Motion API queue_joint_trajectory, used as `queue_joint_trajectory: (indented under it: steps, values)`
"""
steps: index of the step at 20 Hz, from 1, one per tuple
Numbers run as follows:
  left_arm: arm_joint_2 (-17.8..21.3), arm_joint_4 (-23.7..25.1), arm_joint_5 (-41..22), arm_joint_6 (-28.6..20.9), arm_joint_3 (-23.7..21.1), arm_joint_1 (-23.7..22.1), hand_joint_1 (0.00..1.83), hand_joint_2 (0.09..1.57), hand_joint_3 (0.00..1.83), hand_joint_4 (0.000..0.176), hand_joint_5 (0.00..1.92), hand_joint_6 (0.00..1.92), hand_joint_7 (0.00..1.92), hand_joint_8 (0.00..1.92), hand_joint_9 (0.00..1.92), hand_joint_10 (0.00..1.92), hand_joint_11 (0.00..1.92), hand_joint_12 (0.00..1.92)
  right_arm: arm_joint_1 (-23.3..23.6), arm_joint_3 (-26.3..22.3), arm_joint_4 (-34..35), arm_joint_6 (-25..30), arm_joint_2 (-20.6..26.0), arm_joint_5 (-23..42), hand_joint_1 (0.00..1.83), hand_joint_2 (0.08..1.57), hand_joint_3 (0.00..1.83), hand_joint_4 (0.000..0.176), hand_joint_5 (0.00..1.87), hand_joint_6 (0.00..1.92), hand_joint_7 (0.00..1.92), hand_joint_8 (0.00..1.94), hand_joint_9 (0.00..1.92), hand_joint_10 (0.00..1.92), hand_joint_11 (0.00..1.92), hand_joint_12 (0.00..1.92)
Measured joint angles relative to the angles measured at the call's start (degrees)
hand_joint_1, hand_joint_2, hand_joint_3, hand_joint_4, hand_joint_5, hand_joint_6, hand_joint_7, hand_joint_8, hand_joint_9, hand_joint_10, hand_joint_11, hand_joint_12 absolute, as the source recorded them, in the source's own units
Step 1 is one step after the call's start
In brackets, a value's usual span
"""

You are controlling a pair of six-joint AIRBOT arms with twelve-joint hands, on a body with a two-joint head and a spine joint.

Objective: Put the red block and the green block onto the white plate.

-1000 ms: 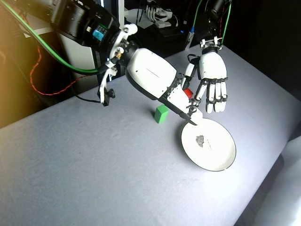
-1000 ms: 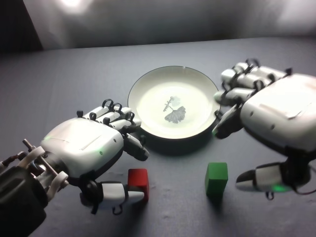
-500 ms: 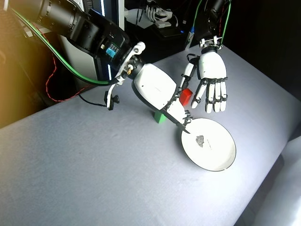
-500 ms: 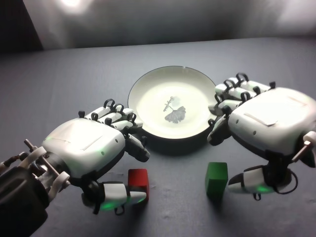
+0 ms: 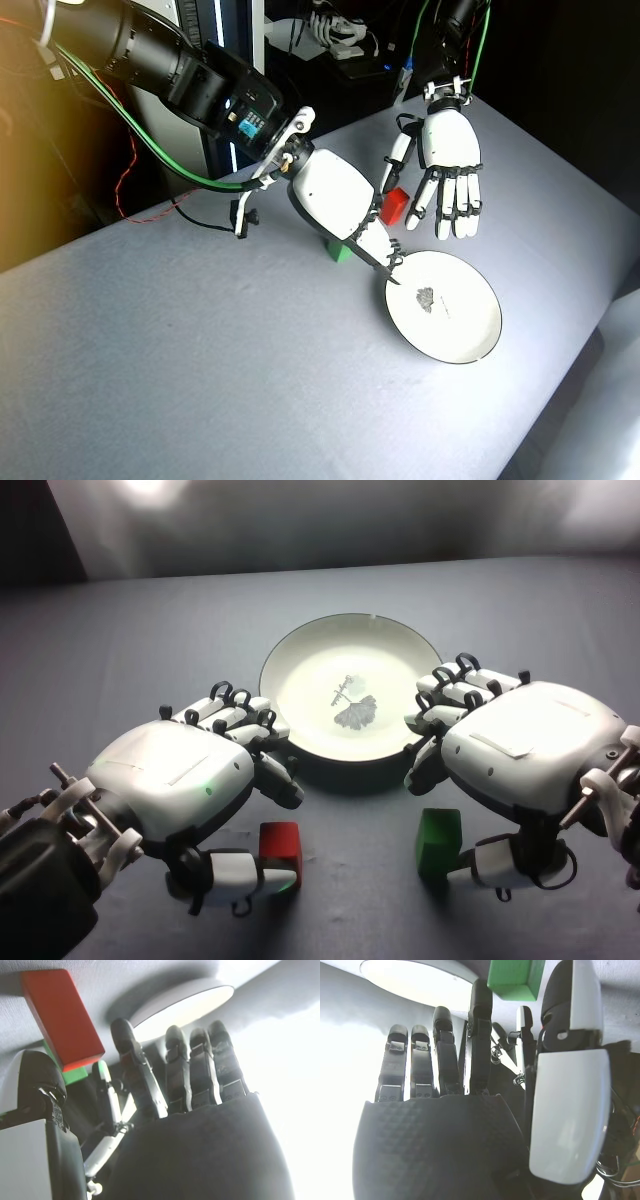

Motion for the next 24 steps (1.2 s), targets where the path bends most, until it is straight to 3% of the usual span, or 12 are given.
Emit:
queue_joint_trajectory:
  steps: [1, 3, 5, 6, 7, 12, 13, 14, 15, 16, 22, 24]
  values:
    - [0.0, 0.0, 0.0, 0.0, 0.0, 0.0, 0.70, 1.06, 0.00, 0.115, 0.83, 0.00, 0.32, 0.00, 0.10, 0.01, 0.00, 0.25, 0.0, 0.3, 0.0, 0.0, -0.2, 0.2, 1.02, 0.85, 0.00, 0.044, 0.81, 0.02, 0.29, 0.01, 0.03, 0.01, 0.00, 0.00]
    - [0.0, 0.0, 0.0, 0.0, 0.0, 0.0, 0.73, 1.05, 0.00, 0.108, 0.86, 0.01, 0.33, 0.00, 0.12, 0.01, 0.00, 0.23, -0.7, 0.5, -0.2, 0.0, -0.3, 0.6, 1.01, 0.86, 0.00, 0.052, 0.82, 0.01, 0.29, 0.01, 0.02, 0.00, 0.00, 0.00]
    - [0.0, 0.0, 0.0, 0.0, 0.0, 0.0, 0.69, 1.06, 0.00, 0.122, 0.84, 0.00, 0.31, 0.00, 0.10, 0.00, 0.00, 0.17, -0.8, 0.5, 0.3, 0.0, -0.6, 0.5, 1.02, 0.85, 0.00, 0.034, 0.82, 0.01, 0.32, 0.02, 0.05, 0.01, 0.00, 0.00]
    - [0.0, 0.0, 0.0, 0.0, 0.0, 0.0, 0.73, 1.05, 0.00, 0.109, 0.85, 0.00, 0.32, 0.00, 0.11, 0.00, 0.00, 0.12, -0.9, 0.5, 0.1, 0.0, -0.8, 0.5, 1.00, 0.85, 0.00, 0.043, 0.80, 0.00, 0.29, 0.00, 0.04, 0.01, 0.00, 0.00]
    - [0.0, 0.0, 0.0, 0.0, 0.0, 0.0, 0.69, 1.06, 0.00, 0.130, 0.84, 0.00, 0.33, 0.00, 0.08, 0.00, 0.00, 0.17, -1.0, 0.5, -0.1, 0.0, -0.9, 0.5, 1.00, 0.85, 0.00, 0.049, 0.79, 0.00, 0.25, 0.00, 0.02, 0.00, 0.00, 0.00]
    - [0.0, 0.0, 0.0, 0.2, 0.0, -0.1, 0.67, 1.08, 0.00, 0.117, 0.84, 0.00, 0.25, 0.00, 0.05, 0.00, 0.00, 0.16, -1.7, 0.5, -0.5, 0.5, -1.2, 0.9, 0.99, 0.85, 0.00, 0.055, 0.78, 0.00, 0.23, 0.00, 0.00, 0.00, 0.00, 0.00]
    - [0.0, -0.1, 0.0, 0.2, 0.0, -0.1, 0.71, 1.07, 0.00, 0.105, 0.85, 0.00, 0.25, 0.00, 0.05, 0.00, 0.00, 0.09, -2.1, 0.6, -0.1, 0.5, -1.6, 0.9, 1.00, 0.84, 0.00, 0.053, 0.78, 0.00, 0.25, 0.01, 0.00, 0.00, 0.00, 0.00]
    - [0.0, -0.1, 0.0, 0.2, 0.0, -0.1, 0.72, 1.06, 0.00, 0.114, 0.86, 0.01, 0.25, 0.00, 0.06, 0.00, 0.00, 0.08, -2.2, 1.0, 0.3, 0.5, -2.2, 0.6, 1.02, 0.84, 0.00, 0.034, 0.79, 0.00, 0.27, 0.01, 0.00, 0.00, 0.00, 0.00]
    - [0.0, 0.0, 0.0, 0.2, 0.0, -0.2, 0.66, 1.09, 0.01, 0.132, 0.83, 0.00, 0.23, 0.00, 0.03, 0.00, 0.00, 0.07, -2.3, 1.0, 0.0, 0.5, -2.4, 0.5, 1.02, 0.83, 0.00, 0.033, 0.78, 0.00, 0.26, 0.01, 0.00, 0.00, 0.00, 0.00]
    - [0.0, -0.1, 0.0, 0.2, 0.0, -0.3, 0.70, 1.07, 0.00, 0.121, 0.84, 0.01, 0.22, 0.00, 0.04, 0.01, 0.00, 0.07, -2.3, 1.0, -0.2, 0.5, -2.4, 0.4, 1.01, 0.84, 0.00, 0.033, 0.77, 0.00, 0.25, 0.00, 0.00, 0.00, 0.00, 0.00]
    - [0.0, -0.1, 0.0, 0.3, 0.0, -0.3, 0.74, 1.05, 0.00, 0.109, 0.87, 0.00, 0.28, 0.01, 0.09, 0.01, 0.00, 0.13, -2.5, 1.2, -0.3, 0.5, -2.4, 0.8, 1.02, 0.82, 0.00, 0.028, 0.80, 0.01, 0.31, 0.01, 0.04, 0.01, 0.00, 0.00]
    - [0.0, -0.2, 0.0, 0.3, 0.0, -0.3, 0.69, 1.06, 0.00, 0.129, 0.86, 0.00, 0.30, 0.00, 0.08, 0.00, 0.00, 0.19, -2.5, 1.2, -0.2, 0.5, -2.4, 0.8, 1.01, 0.83, 0.00, 0.028, 0.79, 0.00, 0.31, 0.01, 0.02, 0.00, 0.00, 0.00]
